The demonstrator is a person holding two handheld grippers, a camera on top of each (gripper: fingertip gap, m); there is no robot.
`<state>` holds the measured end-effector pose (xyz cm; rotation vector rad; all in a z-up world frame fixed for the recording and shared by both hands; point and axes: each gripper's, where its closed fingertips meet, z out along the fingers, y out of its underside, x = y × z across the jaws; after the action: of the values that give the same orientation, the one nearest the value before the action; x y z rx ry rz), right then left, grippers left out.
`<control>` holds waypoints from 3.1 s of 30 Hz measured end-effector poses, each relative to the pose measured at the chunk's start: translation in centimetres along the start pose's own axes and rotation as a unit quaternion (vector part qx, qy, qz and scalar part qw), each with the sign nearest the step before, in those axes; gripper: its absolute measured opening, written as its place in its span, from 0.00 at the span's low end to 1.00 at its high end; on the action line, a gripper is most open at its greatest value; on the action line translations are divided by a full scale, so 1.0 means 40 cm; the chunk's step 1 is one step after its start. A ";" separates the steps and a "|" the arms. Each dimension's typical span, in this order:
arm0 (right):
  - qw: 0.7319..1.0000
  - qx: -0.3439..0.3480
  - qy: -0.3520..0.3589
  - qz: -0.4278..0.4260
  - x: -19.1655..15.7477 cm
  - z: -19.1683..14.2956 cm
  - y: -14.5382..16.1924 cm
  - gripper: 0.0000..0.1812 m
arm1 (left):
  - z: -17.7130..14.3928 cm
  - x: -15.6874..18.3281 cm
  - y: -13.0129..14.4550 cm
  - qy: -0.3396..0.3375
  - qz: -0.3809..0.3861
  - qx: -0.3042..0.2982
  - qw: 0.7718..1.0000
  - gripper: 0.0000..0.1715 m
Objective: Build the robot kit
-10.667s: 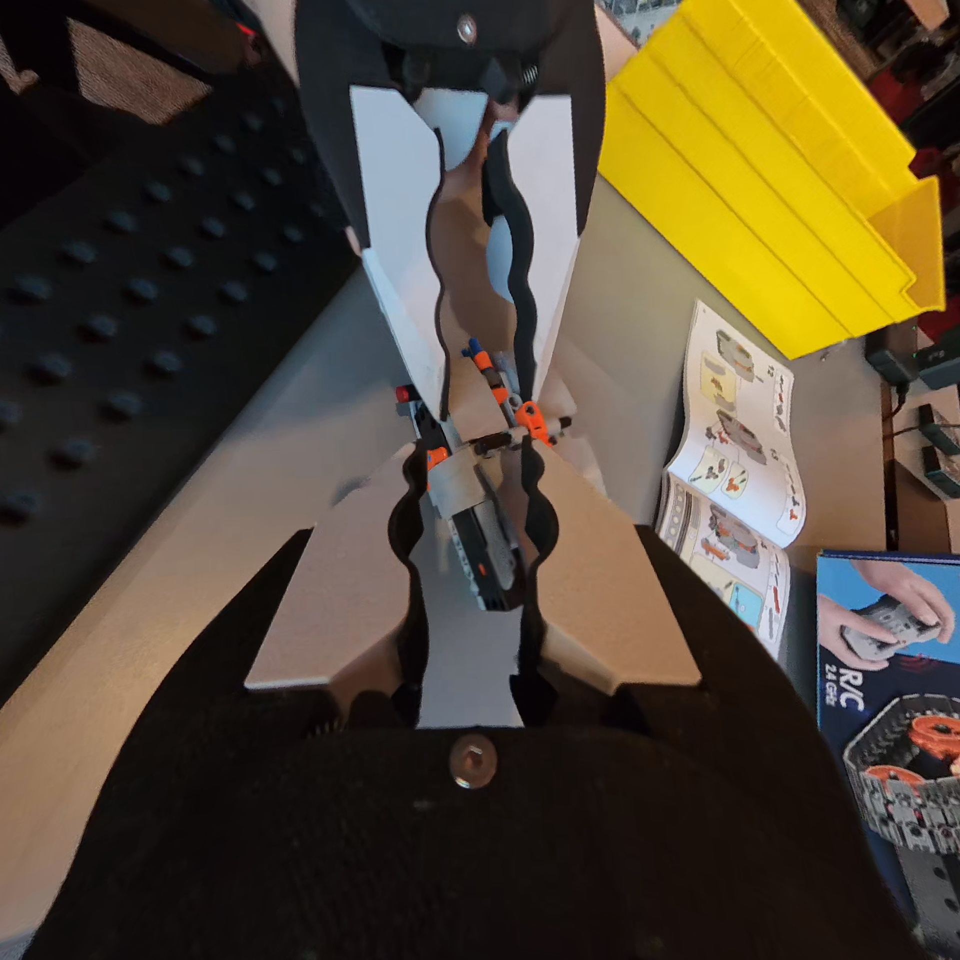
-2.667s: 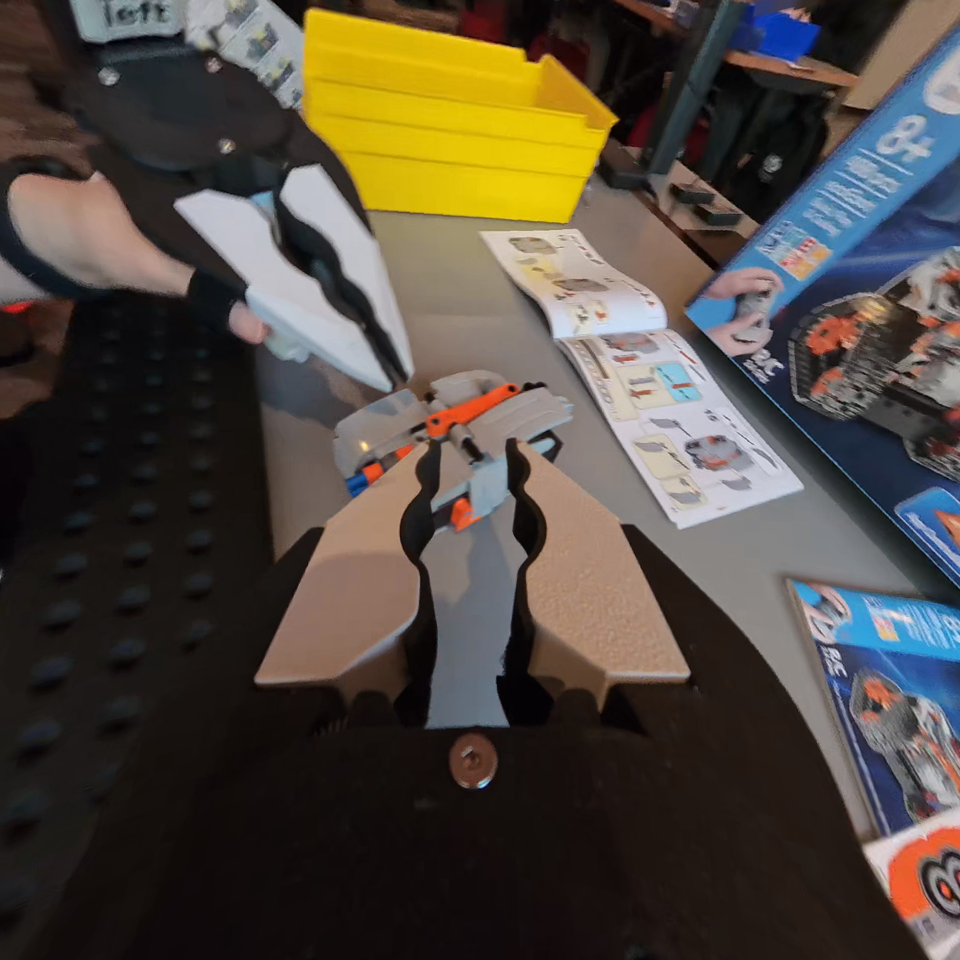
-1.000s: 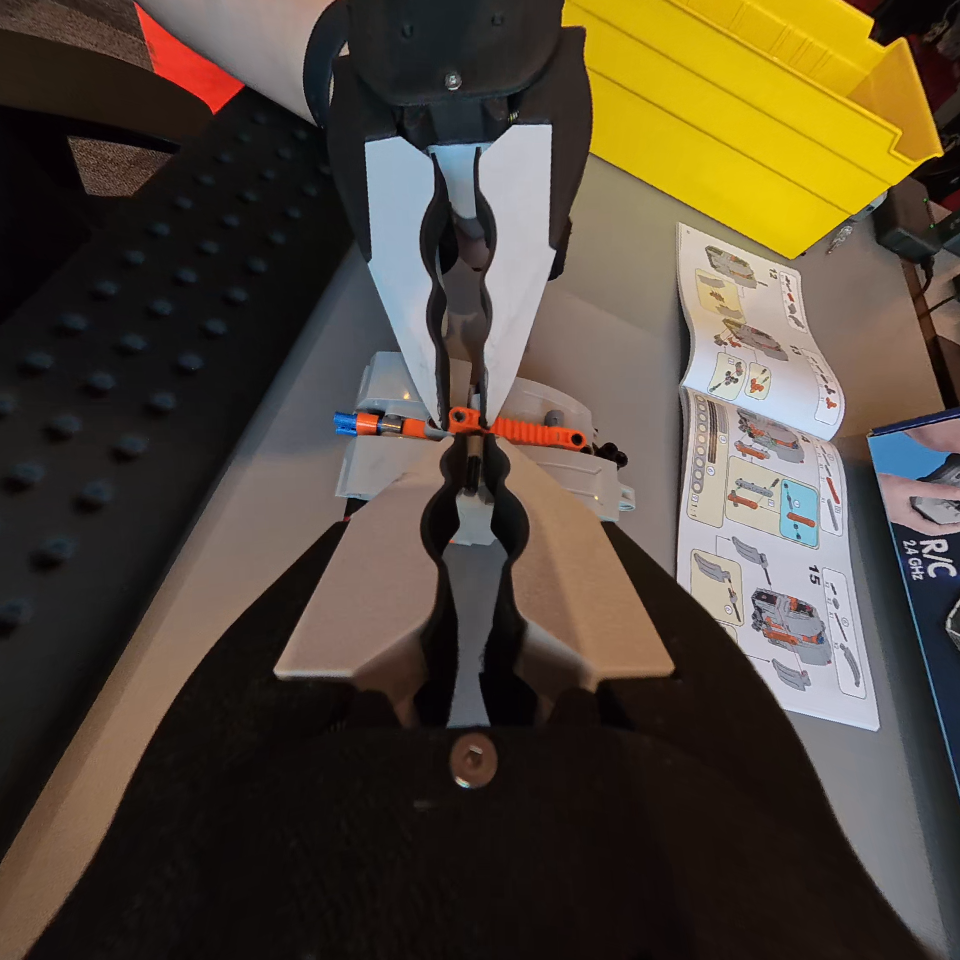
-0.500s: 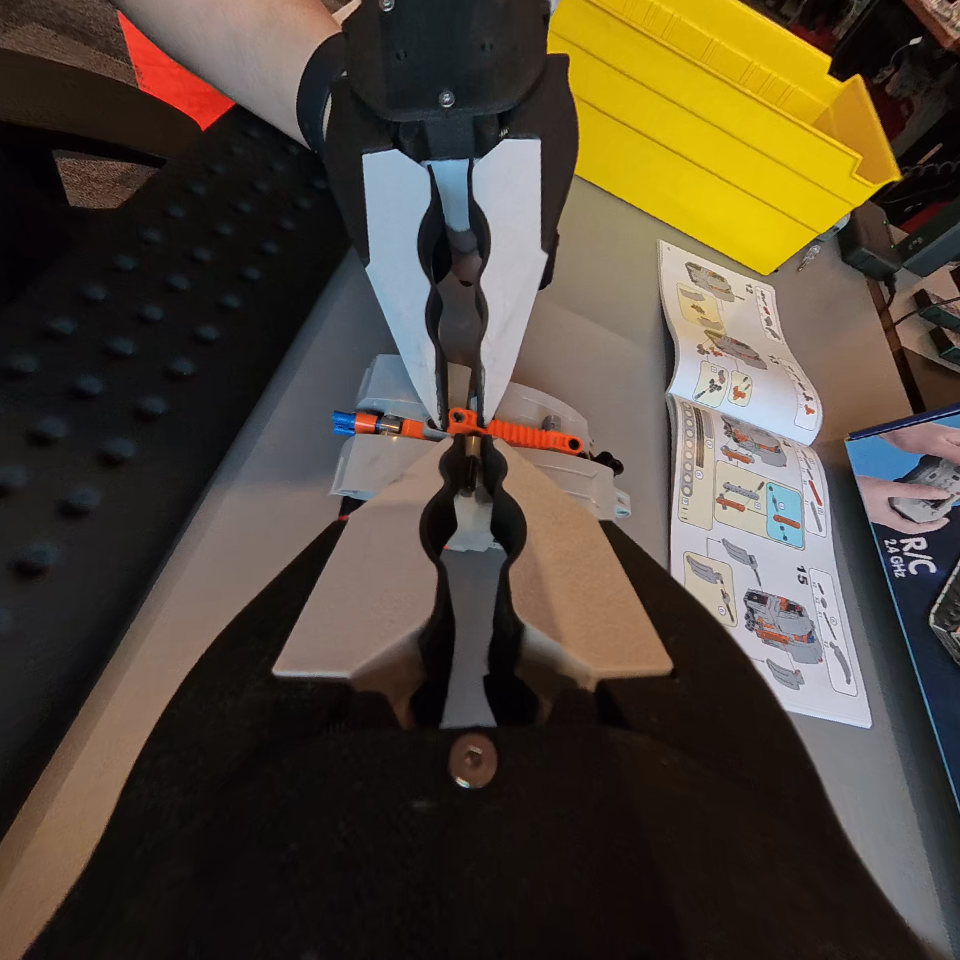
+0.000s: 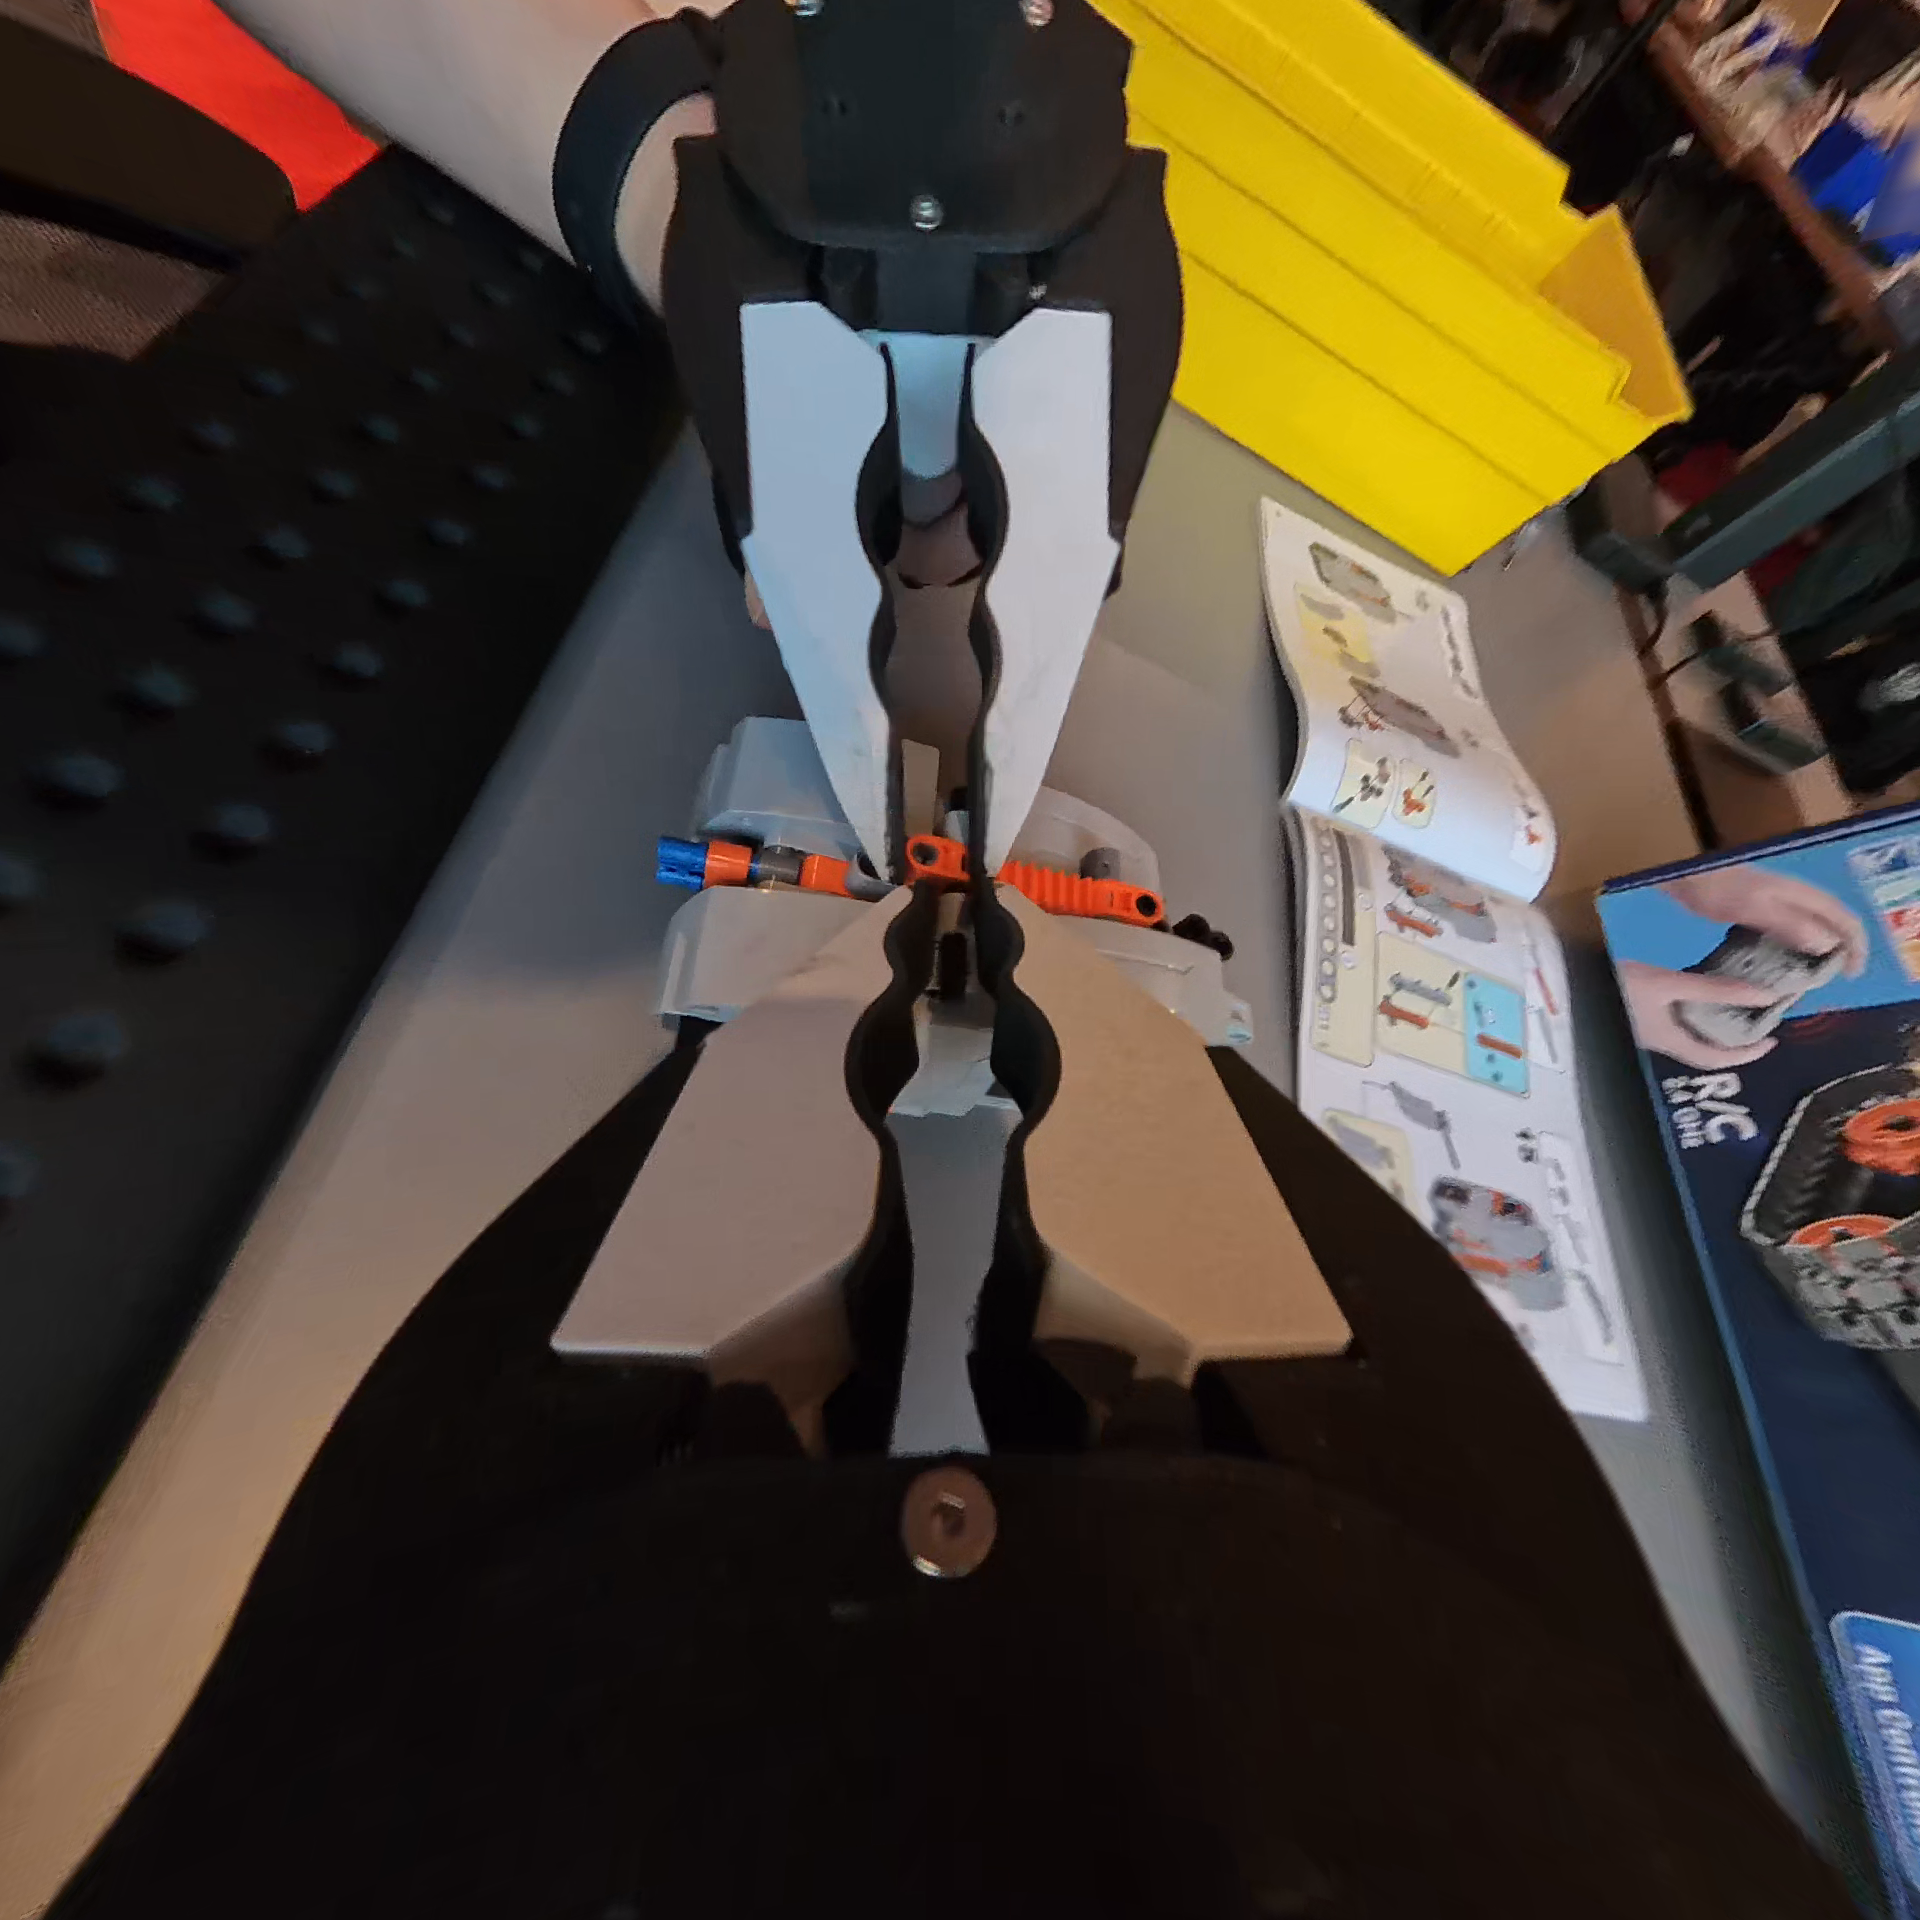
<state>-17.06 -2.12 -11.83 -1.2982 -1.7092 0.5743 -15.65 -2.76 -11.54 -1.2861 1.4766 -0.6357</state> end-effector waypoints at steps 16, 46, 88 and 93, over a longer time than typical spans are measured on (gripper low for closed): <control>0.999 -0.007 -0.019 0.037 0.011 -0.002 0.013 0.03 | -0.003 -0.010 0.007 0.005 -0.017 -0.007 1.000 0.04; 0.999 0.011 -0.009 0.043 0.008 -0.014 0.018 0.03 | -0.004 -0.009 0.008 -0.012 0.000 -0.002 1.000 0.04; 0.998 0.039 0.005 0.057 0.015 -0.064 0.039 0.03 | -0.017 -0.035 0.015 0.011 -0.129 0.019 0.991 0.04; 0.997 0.045 0.004 0.057 0.016 -0.063 0.038 0.03 | 0.002 -0.019 0.016 0.027 -0.134 0.010 0.991 0.05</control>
<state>-14.14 -1.38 -11.53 -1.3376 -1.5909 0.7029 -15.89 -1.86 -11.86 -1.4761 1.3472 -0.8639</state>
